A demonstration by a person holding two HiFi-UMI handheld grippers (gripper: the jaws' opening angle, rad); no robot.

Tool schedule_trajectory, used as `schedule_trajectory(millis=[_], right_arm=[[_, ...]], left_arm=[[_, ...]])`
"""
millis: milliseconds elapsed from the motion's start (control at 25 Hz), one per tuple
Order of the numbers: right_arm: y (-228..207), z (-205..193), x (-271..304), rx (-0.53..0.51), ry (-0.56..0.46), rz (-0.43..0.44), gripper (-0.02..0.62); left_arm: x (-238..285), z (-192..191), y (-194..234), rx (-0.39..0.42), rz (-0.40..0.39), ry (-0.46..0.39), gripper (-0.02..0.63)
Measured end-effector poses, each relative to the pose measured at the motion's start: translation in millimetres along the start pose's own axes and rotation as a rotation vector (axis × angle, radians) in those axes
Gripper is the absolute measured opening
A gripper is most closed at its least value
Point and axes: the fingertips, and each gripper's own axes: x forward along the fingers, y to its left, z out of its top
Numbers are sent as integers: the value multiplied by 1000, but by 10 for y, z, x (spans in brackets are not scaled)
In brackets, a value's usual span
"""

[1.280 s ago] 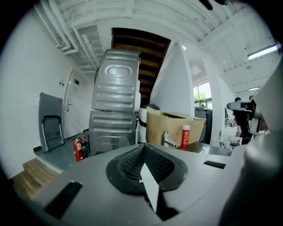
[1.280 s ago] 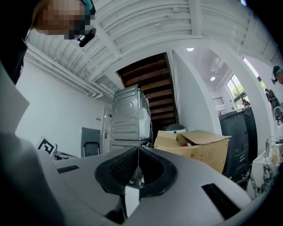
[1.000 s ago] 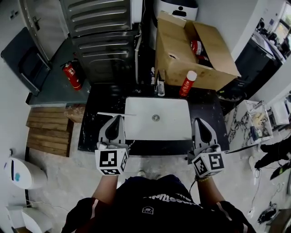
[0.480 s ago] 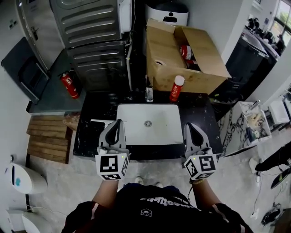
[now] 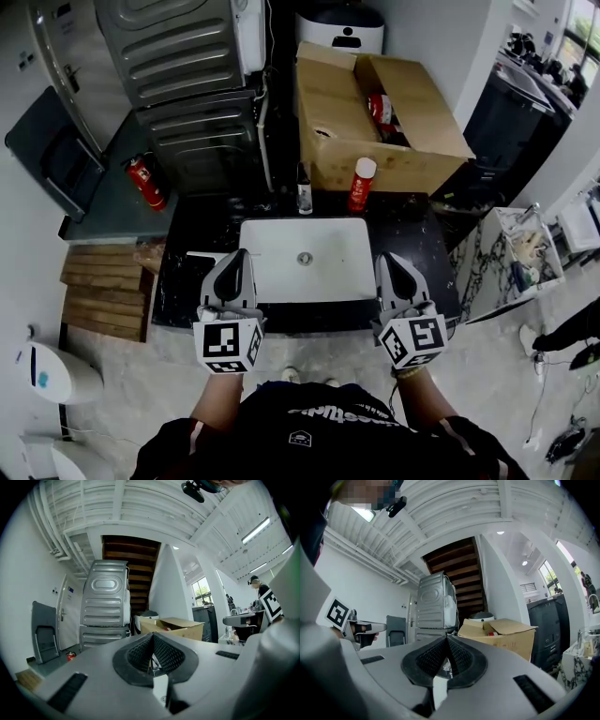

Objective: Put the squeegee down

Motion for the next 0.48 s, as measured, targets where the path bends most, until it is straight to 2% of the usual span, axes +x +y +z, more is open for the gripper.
schedule_trajectory(millis=[480], right_arm=[[38,18,57,1,-1,49,37]], left_arm=[[104,-66,-82,-44,-29,18,12]])
